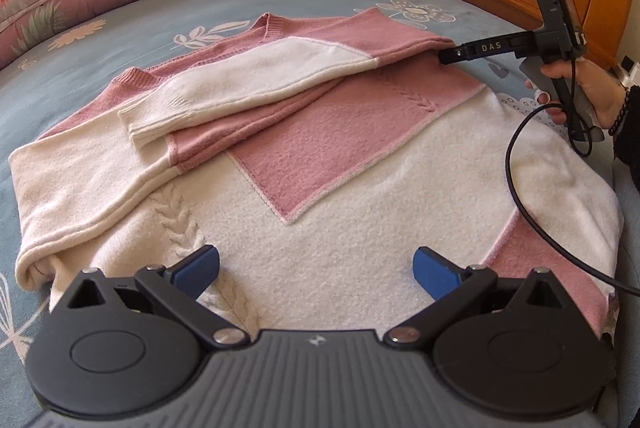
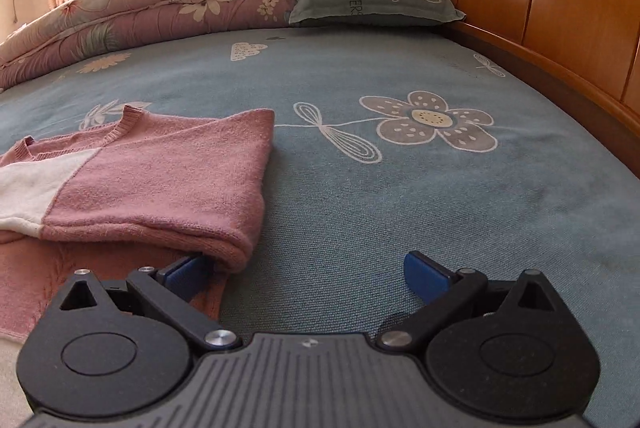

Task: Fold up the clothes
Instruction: 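Raise the right gripper away from the folded white sleeve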

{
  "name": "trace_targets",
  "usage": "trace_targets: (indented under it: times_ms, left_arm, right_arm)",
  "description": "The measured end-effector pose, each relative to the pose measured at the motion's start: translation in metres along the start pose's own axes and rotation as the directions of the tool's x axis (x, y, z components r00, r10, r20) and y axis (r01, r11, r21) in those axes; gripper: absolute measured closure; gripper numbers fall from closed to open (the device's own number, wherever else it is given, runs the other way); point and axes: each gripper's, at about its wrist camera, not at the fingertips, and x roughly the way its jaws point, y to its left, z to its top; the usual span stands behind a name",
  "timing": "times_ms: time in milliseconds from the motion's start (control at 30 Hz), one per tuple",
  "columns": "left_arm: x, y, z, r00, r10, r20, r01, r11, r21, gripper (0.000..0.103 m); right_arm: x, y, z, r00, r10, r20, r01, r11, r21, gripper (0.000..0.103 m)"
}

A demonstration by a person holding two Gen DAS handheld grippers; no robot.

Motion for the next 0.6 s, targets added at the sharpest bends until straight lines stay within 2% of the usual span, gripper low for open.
trace_targets:
  times_ms: [100,233,300,367,433,500,600]
  left_arm:
    - [0.001,0.000,0.000,1.000,-0.001,0.000,0.001,1.000,0.001,0.001]
    - [0.000,0.002,0.000,1.000,-0.005,0.003,0.005,1.000,-0.004,0.001]
    - [-0.002,0.002,0.000,1.000,-0.003,0.004,0.003,1.000,-0.005,0.001]
    - [-0.003,0.004,0.000,1.000,0.002,0.008,-0.002,1.000,-0.012,0.001]
    - [-0.003,0.006,0.000,1.000,0.007,0.008,-0.007,1.000,-0.019,0.001]
    - [-0.004,0.007,0.000,1.000,0.011,0.008,-0.010,1.000,-0.026,0.001]
    - [-0.003,0.009,0.000,1.000,0.015,0.007,-0.014,0.999,-0.030,0.001]
  right_arm:
    - [0.003,-0.006,-0.002,1.000,0.011,0.004,-0.011,1.000,0.013,0.000]
    - [-0.012,0.002,0.001,0.998,-0.052,-0.025,0.052,0.998,-0.024,0.000]
    - [-0.033,0.011,0.006,0.998,-0.052,0.033,0.054,0.997,-0.060,0.000]
    - [-0.053,0.022,0.016,0.993,0.009,0.120,0.002,0.996,-0.093,0.000]
    - [-0.060,0.034,0.028,0.979,0.135,0.152,-0.119,0.987,-0.112,0.000]
    - [-0.053,0.051,0.037,0.960,0.241,0.140,-0.223,0.966,-0.134,0.000]
    - [-0.037,0.056,0.035,0.959,0.264,0.105,-0.251,0.961,-0.116,0.000]
